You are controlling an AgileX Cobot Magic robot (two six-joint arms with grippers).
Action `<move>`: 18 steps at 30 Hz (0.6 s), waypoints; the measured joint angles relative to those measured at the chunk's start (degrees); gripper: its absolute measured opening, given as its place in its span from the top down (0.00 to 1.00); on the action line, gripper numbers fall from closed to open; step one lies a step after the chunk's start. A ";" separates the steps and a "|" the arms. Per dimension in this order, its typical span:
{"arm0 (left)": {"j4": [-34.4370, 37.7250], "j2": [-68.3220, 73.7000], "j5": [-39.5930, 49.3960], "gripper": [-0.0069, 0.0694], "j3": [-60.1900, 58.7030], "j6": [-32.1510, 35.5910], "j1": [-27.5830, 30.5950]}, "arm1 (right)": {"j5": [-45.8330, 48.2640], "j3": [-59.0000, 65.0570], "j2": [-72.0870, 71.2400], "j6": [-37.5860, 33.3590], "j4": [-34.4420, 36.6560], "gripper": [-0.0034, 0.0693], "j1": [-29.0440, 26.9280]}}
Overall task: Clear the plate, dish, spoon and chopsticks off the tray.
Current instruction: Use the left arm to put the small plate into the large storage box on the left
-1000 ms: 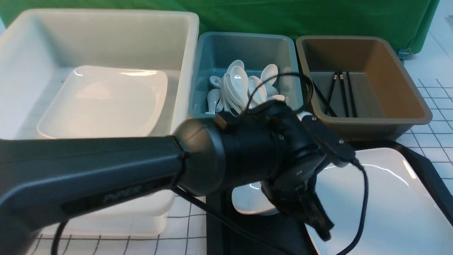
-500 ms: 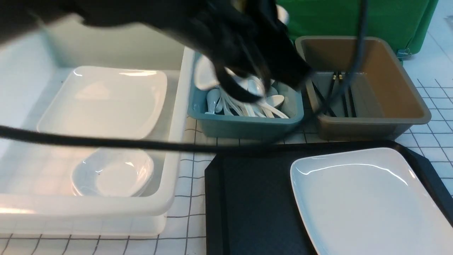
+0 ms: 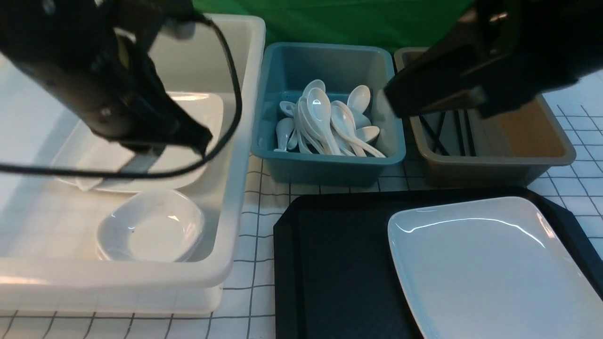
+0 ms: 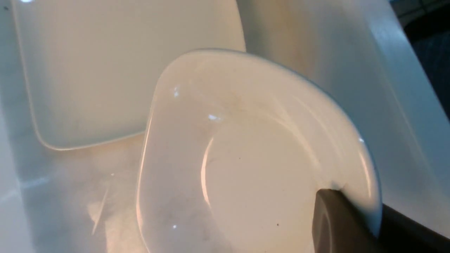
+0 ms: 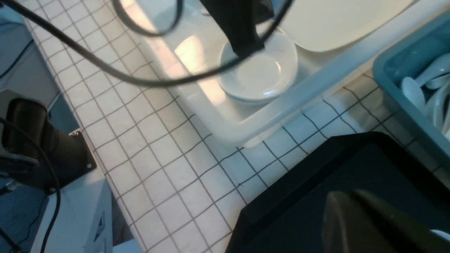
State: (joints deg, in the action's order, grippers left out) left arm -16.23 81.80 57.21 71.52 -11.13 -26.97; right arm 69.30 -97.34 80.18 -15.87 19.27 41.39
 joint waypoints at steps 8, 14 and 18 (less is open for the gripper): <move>0.06 1.37 -11.92 0.88 -13.10 -1.32 0.00 | -2.58 -2.47 3.04 0.00 -0.45 0.95 0.77; -1.75 3.60 -14.89 0.79 -15.39 -1.32 0.00 | -2.52 -2.52 3.04 0.00 -0.39 0.95 0.83; -2.20 4.84 -15.76 0.62 -15.38 -1.44 0.00 | -1.14 -2.52 3.04 0.00 -0.39 0.95 0.87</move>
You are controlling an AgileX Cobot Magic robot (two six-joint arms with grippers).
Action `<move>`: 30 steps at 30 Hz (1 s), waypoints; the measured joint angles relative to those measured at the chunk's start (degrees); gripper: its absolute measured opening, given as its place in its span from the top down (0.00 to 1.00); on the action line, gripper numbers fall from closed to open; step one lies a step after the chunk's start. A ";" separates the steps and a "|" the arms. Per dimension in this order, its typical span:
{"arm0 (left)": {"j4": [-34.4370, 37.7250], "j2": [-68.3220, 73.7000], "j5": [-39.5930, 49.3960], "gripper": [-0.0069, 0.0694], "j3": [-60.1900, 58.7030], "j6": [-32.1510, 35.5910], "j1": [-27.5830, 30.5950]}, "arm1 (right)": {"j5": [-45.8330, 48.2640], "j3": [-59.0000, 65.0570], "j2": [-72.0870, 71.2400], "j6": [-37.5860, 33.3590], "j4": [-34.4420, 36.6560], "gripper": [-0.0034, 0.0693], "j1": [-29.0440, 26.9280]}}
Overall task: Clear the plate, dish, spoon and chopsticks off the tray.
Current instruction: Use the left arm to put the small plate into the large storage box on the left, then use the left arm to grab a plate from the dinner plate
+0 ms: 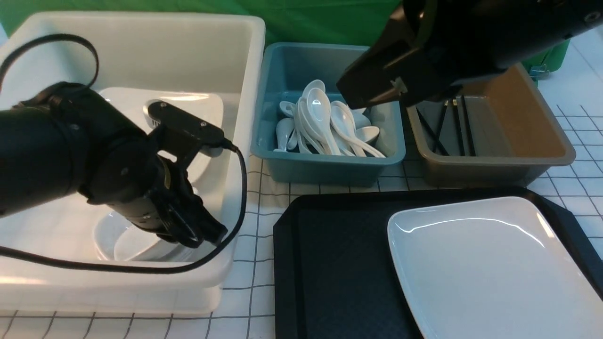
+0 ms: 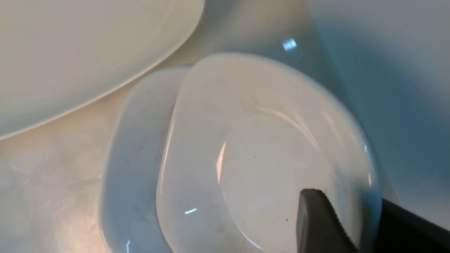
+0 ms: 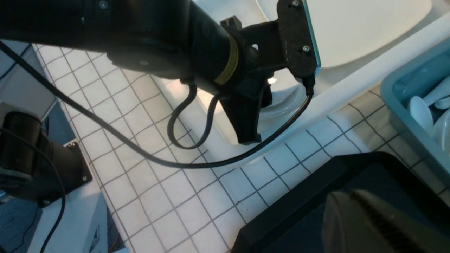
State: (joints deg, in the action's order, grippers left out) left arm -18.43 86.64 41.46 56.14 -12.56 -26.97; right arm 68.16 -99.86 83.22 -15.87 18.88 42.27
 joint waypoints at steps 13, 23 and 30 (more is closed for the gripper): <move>3.33 -3.49 9.89 0.28 12.87 0.54 0.00 | 1.66 -0.14 -1.91 1.29 -3.15 0.95 0.00; 24.36 -7.04 7.09 0.62 15.56 10.40 -4.79 | 1.64 -0.24 -8.11 6.45 -16.66 0.94 0.00; 35.93 -1.10 1.36 0.89 15.81 13.87 -16.41 | 1.42 3.87 -17.02 11.53 -26.58 0.94 0.00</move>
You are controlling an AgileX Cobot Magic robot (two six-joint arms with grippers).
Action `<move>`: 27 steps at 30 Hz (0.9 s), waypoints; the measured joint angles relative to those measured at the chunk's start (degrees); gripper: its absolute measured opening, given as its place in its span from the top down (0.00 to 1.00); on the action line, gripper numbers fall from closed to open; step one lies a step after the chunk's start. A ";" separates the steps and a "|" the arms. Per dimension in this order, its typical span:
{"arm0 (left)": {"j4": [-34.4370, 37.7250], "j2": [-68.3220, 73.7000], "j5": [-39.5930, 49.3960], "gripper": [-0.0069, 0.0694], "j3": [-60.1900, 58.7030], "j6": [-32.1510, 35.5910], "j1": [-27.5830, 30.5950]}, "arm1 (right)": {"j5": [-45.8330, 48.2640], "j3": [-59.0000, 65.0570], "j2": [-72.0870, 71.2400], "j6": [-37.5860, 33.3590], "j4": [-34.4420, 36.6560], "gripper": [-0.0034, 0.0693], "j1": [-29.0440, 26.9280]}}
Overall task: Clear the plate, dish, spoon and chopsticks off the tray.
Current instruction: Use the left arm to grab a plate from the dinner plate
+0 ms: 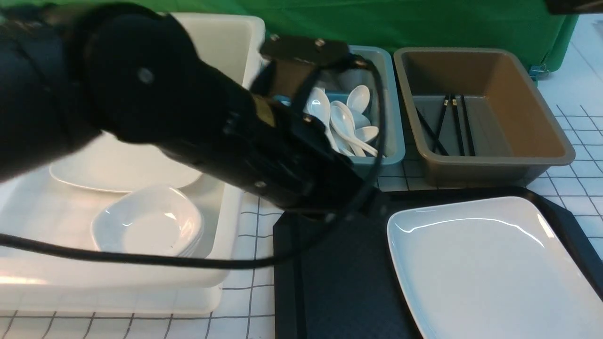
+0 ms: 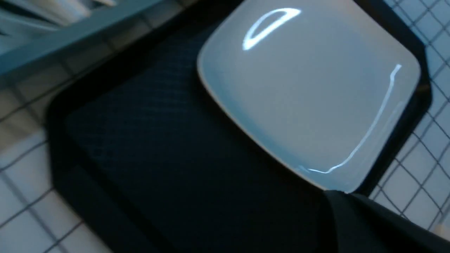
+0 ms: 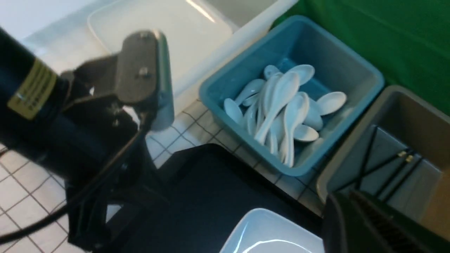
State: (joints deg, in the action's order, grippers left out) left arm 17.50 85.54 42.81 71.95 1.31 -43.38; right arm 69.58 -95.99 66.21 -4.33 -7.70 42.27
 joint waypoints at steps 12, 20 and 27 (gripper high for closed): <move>0.15 21.97 3.93 0.41 16.75 -2.40 -2.57 | 0.45 32.32 -21.84 15.83 -6.58 0.94 0.00; -3.63 34.37 4.23 0.20 27.44 -6.56 -0.85 | 0.77 41.72 -30.11 22.65 -4.46 0.94 0.00; -3.24 41.39 4.37 0.18 32.07 -7.59 2.53 | 0.78 41.98 -30.86 23.46 -1.94 0.94 0.00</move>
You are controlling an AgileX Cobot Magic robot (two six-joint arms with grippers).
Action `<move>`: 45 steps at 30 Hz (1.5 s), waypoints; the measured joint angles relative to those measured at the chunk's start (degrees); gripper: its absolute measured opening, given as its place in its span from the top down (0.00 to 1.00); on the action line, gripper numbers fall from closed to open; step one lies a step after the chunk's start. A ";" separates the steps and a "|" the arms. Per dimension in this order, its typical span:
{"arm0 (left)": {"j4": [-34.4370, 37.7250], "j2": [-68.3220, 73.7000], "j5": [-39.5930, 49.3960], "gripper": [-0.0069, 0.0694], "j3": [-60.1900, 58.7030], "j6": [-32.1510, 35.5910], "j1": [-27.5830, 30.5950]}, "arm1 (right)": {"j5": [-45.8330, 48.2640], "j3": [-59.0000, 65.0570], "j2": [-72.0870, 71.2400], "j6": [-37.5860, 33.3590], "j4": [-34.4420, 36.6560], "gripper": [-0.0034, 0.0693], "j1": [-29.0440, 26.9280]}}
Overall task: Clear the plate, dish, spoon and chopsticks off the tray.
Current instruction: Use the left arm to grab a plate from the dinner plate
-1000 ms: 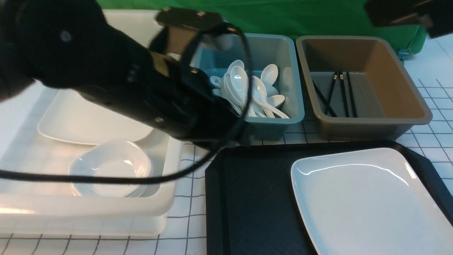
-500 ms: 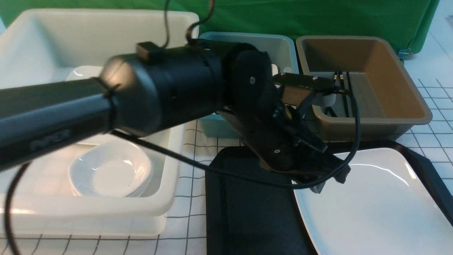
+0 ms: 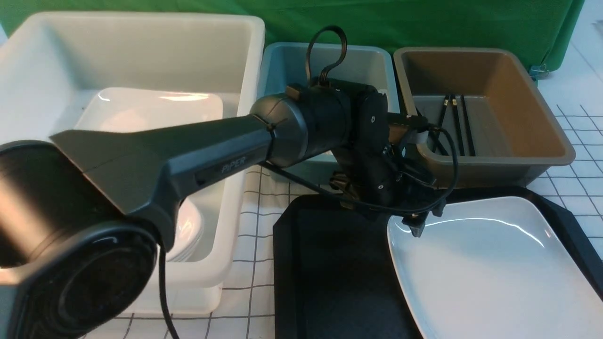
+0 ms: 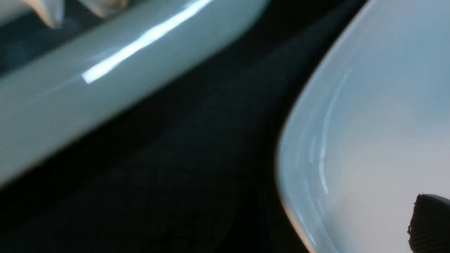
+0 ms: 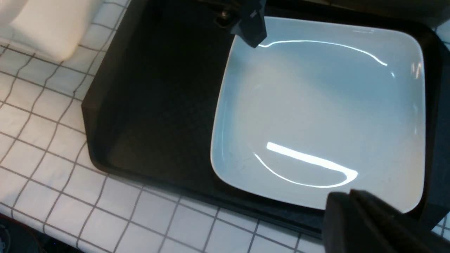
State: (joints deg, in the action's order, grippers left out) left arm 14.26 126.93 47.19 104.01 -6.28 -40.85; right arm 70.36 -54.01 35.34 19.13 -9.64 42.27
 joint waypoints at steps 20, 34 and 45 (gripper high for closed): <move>9.98 4.88 -3.27 0.29 0.83 5.68 0.99 | -0.51 0.00 0.00 0.17 -0.62 0.94 0.00; 12.96 4.50 1.60 0.73 1.09 4.81 1.77 | -0.80 0.00 0.00 0.12 -1.42 0.93 0.00; 11.76 -7.35 7.88 0.87 1.09 7.66 1.40 | -1.73 0.00 0.00 0.02 -1.48 0.91 0.00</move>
State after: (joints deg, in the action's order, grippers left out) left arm 26.02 119.58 55.07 105.10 1.38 -39.46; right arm 68.63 -54.01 35.34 19.15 -11.11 42.27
